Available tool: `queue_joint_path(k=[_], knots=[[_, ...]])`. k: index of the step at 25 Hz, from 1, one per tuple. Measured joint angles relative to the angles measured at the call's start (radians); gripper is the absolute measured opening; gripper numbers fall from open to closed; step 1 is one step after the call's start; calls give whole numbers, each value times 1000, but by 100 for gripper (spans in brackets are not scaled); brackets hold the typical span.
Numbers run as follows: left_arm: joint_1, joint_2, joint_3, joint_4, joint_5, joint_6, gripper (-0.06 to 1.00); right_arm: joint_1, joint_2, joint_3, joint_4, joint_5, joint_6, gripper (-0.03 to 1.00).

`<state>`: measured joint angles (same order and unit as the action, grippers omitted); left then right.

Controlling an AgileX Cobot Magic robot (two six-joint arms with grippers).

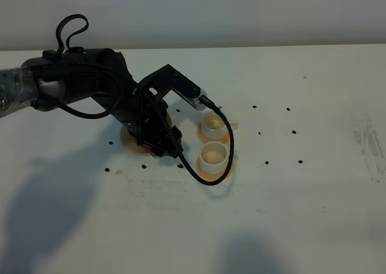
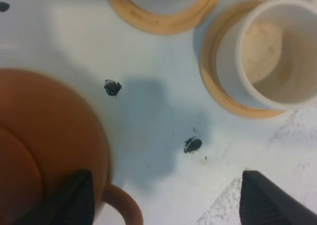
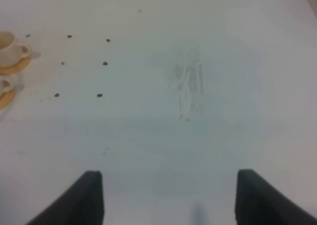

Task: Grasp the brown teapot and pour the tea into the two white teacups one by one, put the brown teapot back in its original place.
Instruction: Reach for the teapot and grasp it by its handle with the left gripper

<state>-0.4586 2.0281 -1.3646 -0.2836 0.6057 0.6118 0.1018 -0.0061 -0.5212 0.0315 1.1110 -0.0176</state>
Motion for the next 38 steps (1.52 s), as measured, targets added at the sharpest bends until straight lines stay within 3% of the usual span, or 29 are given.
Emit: queue_joint_path(k=[38], knots=[[-11, 0, 0, 3, -44, 122, 60, 0, 0, 0, 0, 0, 0, 54]])
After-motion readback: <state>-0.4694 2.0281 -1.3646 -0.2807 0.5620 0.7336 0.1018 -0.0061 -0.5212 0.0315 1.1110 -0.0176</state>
